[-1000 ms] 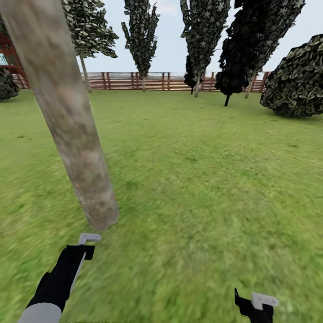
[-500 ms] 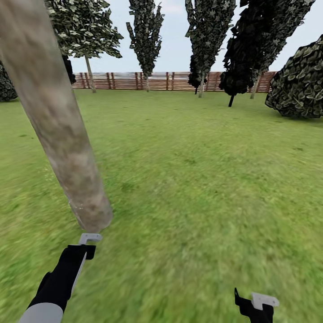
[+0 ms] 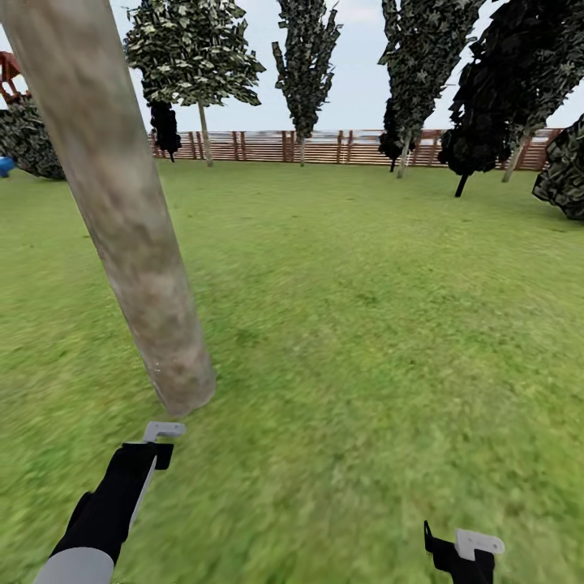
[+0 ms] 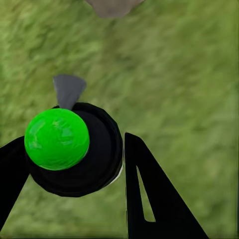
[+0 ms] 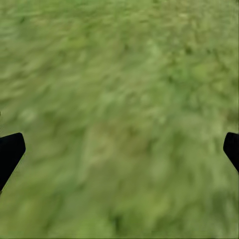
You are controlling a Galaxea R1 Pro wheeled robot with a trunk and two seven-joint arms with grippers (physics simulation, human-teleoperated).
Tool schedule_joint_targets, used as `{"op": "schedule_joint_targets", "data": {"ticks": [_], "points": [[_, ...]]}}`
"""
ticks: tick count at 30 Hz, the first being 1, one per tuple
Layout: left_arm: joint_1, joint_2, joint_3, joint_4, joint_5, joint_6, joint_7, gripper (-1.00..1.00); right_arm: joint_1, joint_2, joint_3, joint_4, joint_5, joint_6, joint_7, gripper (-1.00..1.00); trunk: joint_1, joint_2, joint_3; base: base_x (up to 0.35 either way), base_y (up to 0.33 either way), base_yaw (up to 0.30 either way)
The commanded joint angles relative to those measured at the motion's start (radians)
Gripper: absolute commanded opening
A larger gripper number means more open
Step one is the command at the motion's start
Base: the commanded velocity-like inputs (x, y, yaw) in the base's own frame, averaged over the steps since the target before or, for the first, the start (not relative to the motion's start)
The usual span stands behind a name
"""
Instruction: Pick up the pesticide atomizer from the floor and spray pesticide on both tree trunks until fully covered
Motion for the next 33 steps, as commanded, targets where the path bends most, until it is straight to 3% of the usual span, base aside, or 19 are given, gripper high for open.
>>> {"op": "schedule_joint_targets", "data": {"ticks": [1, 8, 13, 22, 24, 26, 30, 32, 33], "points": [[-0.001, 0.000, -0.001, 0.003, -0.001, 0.004, 0.001, -1.00, 0.000, 0.000, -0.001, 0.001, 0.001, -0.003, -0.001, 1.00, 0.000, 0.000, -0.001, 0.188, -0.233, 0.277], [-0.001, -0.004, 0.000, 0.010, 0.002, 0.002, -0.006, -1.00, 0.000, -0.001, -0.001, 0.001, 0.001, -0.003, -0.001, 1.00, 0.000, 0.000, -0.001, 0.227, -0.202, 0.277], [-0.001, -0.016, 0.001, 0.010, 0.054, -0.031, -0.003, -1.00, 0.000, -0.001, -0.001, 0.001, 0.001, -0.003, -0.001, 1.00, 0.000, 0.000, -0.001, 0.224, -0.175, 0.277], [-0.019, -0.028, -0.014, -0.004, 0.060, -0.037, -0.017, -1.00, 0.000, -0.001, -0.002, 0.001, 0.001, -0.003, -0.001, 1.00, 0.000, 0.000, -0.001, 0.020, -0.015, 0.202], [-0.035, -0.048, -0.041, -0.007, 0.058, -0.037, -0.018, -1.00, 0.000, -0.002, -0.002, 0.001, 0.001, -0.003, -0.001, 1.00, 0.000, 0.000, -0.001, 0.000, 0.000, 0.012], [-0.073, -0.058, -0.098, -0.006, 0.058, -0.032, -0.020, -1.00, 0.000, -0.003, -0.003, 0.001, 0.001, -0.003, -0.001, 1.00, 0.000, 0.000, -0.001, 0.000, 0.000, 0.003], [-0.130, -0.031, -0.109, 0.003, 0.055, -0.027, -0.076, -1.00, 0.000, -0.004, -0.003, 0.001, 0.001, -0.003, -0.001, 1.00, 0.000, 0.000, -0.001, 0.000, 0.000, 0.000], [-0.141, 0.026, -0.105, 0.009, 0.056, -0.026, -0.122, -1.00, 0.000, -0.005, -0.003, 0.001, 0.001, -0.003, -0.001, 1.00, 0.000, 0.000, -0.001, 0.000, 0.000, 0.000], [-0.144, 0.071, -0.103, 0.010, 0.057, -0.026, -0.153, -1.00, 0.000, -0.006, -0.003, 0.001, 0.001, -0.003, -0.001, 1.00, 0.000, 0.000, -0.001, 0.000, 0.000, 0.000]]}}
